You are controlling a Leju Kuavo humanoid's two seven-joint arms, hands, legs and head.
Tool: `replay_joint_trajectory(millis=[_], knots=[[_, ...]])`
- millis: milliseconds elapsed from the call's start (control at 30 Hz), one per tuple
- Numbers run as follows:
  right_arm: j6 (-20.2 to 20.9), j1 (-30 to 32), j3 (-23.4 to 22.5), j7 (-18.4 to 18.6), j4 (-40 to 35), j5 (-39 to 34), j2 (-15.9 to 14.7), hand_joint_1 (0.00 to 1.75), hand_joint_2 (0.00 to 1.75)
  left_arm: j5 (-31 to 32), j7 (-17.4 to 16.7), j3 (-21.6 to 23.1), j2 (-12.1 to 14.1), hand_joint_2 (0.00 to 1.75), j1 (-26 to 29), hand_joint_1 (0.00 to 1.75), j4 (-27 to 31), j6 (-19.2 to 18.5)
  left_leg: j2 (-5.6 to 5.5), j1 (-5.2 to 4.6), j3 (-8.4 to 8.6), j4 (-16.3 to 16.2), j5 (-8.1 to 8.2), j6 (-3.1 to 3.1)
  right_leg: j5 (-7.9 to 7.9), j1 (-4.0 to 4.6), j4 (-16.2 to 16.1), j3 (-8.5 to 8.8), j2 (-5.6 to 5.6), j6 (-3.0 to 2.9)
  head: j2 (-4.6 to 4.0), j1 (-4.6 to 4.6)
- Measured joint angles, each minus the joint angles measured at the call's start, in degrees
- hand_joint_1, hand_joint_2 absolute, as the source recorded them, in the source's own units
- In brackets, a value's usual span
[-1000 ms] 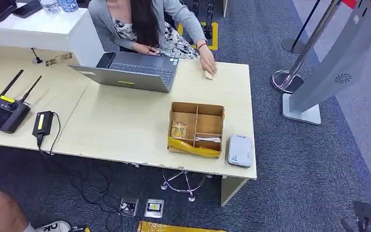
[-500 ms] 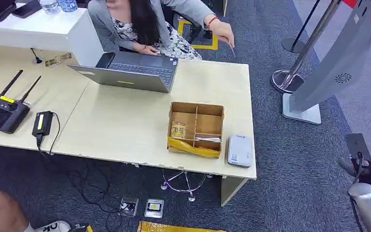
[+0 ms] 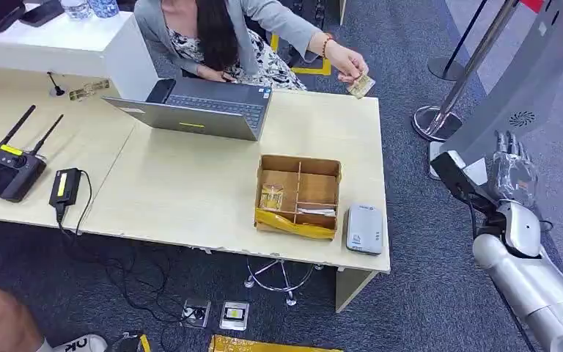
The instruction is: Pass the card to the sensor for recognition and then transmit it.
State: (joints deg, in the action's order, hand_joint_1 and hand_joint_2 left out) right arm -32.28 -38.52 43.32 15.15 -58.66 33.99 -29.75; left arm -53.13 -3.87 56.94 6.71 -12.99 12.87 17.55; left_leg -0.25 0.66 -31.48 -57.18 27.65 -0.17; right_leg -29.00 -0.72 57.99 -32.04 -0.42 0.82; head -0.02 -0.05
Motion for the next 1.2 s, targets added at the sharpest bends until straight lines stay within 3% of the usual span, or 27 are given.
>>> replay_joint_trajectory(millis=[233,367,967,1000,1033,1067,1200], knots=[[0.39,0.02,1.59,-0.17,-6.02,0.83,0.9,0.0,1.75,0.02,-0.59,0.59,-0.09,0.0,-0.06,0.0,0.0,0.18,0.03,0.0,-0.01,0.0,0.01,0.0,0.0,0.0,0.0,-0.02,0.07,0.0,0.0,-0.02],[0.07,0.23,2.49,-2.43,-8.01,0.46,2.23,0.0,1.75,-0.39,-0.59,0.61,-0.13,0.0,-0.06,0.0,0.0,0.13,0.04,0.02,0.0,0.01,0.01,0.0,0.0,0.01,0.0,-0.04,0.1,0.0,0.0,-0.02],[-0.35,1.29,5.6,-3.45,-12.46,0.0,6.67,0.0,1.75,-0.37,-1.03,1.05,-0.39,0.0,-0.1,0.0,0.0,-0.13,0.05,0.02,-0.03,0.0,0.01,-0.01,-0.01,0.02,0.0,-0.08,0.11,-0.01,0.0,0.0],[-0.46,1.57,5.6,-3.41,-12.68,-0.04,6.78,0.14,1.75,-0.37,-1.03,1.05,-0.39,0.0,-0.1,0.0,0.0,-0.13,0.05,0.02,-0.03,0.0,0.01,-0.01,-0.01,0.02,0.0,-0.08,0.11,-0.01,0.0,0.0],[-0.65,1.82,5.6,-3.39,-12.94,-0.04,6.82,1.62,1.75,-0.37,-1.03,1.05,-0.42,0.0,-0.1,0.0,0.0,-0.13,0.05,0.02,-0.03,0.0,0.01,-0.01,-0.01,0.01,0.0,-0.08,0.1,-0.01,0.0,0.0],[-0.89,2.05,5.57,-3.39,-13.23,-0.04,6.86,1.75,1.75,-0.37,-1.03,1.05,-0.42,0.0,-0.1,0.0,0.0,-0.13,0.05,0.02,-0.02,0.0,0.01,-0.01,-0.01,0.01,0.0,-0.08,0.11,-0.01,0.0,0.0],[-2.25,3.6,4.9,-3.91,-14.58,-0.24,6.82,1.75,1.75,-0.35,-1.03,1.07,-0.48,0.0,-0.09,0.0,0.0,-0.17,0.05,0.01,-0.01,0.0,0.01,-0.01,-0.01,0.01,-0.01,-0.08,0.12,-0.01,0.0,0.0]])
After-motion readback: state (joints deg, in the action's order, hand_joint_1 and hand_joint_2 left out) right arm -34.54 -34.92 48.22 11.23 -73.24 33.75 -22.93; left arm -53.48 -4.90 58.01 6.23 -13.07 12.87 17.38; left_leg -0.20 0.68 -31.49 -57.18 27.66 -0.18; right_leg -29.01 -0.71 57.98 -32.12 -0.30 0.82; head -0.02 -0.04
